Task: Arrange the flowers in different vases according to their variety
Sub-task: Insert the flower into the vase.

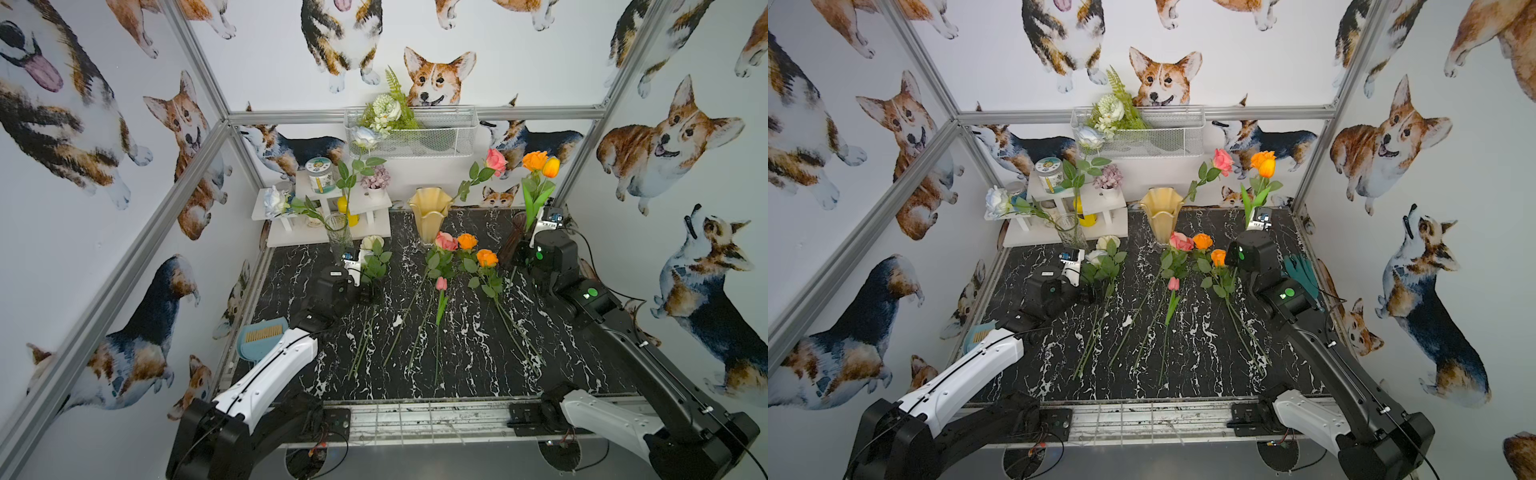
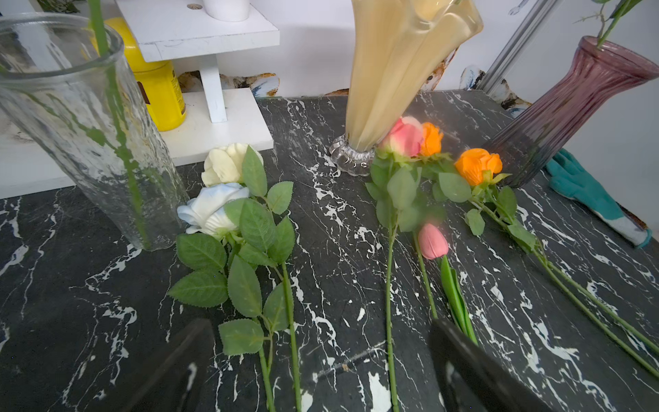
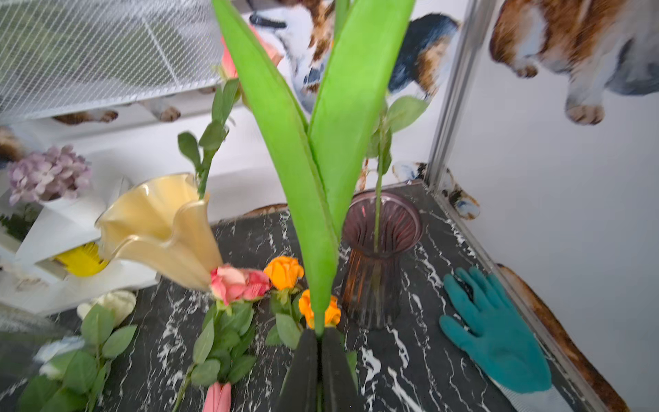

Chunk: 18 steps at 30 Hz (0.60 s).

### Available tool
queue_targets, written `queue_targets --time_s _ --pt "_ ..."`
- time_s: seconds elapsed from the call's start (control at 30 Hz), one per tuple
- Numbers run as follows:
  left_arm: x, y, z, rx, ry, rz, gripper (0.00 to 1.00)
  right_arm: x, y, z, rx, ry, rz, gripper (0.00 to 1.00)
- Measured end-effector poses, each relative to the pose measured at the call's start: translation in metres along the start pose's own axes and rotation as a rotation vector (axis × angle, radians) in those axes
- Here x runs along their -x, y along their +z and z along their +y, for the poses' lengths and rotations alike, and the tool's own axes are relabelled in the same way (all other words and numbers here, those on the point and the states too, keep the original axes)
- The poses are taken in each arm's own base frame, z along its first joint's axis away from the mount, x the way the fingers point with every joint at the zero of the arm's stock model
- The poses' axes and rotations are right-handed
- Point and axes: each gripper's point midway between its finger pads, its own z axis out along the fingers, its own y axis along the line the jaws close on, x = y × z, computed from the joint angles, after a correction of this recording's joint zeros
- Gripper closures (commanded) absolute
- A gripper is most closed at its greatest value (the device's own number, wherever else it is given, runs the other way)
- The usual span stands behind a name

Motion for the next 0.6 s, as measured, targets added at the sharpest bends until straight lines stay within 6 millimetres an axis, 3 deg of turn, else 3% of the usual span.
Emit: queue_targets --time_s 0.27,0.6 --pt "-0.003 0.001 -0.003 -0.02 -0.001 0.011 0.0 0.078 0.035 -0.021 -0.114 0.007 -0.188 1.0" --pt "-0.006 0.001 -0.005 -0.033 -0.002 0.023 0.0 0.119 0.081 -0.062 -0.283 -0.003 -0.307 1.0"
